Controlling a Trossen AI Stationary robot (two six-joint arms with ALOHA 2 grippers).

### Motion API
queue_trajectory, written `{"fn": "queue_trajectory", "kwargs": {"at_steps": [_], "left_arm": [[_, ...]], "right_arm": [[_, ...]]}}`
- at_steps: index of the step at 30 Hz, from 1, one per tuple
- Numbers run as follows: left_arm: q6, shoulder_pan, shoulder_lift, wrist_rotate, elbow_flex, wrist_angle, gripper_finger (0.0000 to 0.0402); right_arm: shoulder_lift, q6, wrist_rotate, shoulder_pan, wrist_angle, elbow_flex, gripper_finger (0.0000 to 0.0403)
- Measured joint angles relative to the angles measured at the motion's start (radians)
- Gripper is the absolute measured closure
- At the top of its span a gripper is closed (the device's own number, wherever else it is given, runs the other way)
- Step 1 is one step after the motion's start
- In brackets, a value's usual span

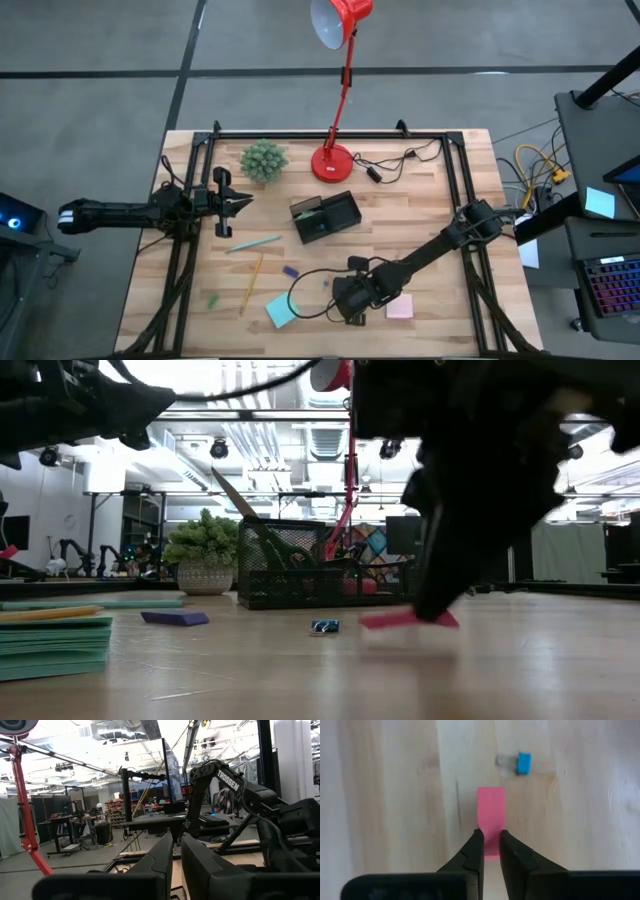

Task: Pick and place office supplies into organizer
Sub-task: Put the pink eraser into the black desk organizer

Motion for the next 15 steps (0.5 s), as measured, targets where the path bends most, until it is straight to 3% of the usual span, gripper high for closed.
{"fn": "queue_trajectory", "kwargs": {"at_steps": [7, 15], "left_arm": [[0.0, 0.0, 0.0, 0.0, 0.0, 0.0, 0.0379], [0.0, 0.0, 0.0, 0.0, 0.0, 0.0, 0.0379]], "right_arm": [[-0.002, -0.066, 0.01, 0.0, -0.006, 0.057, 0.0365], [-0.003, -0.2, 0.117, -0.033, -0.029, 0.105, 0.0365]]}}
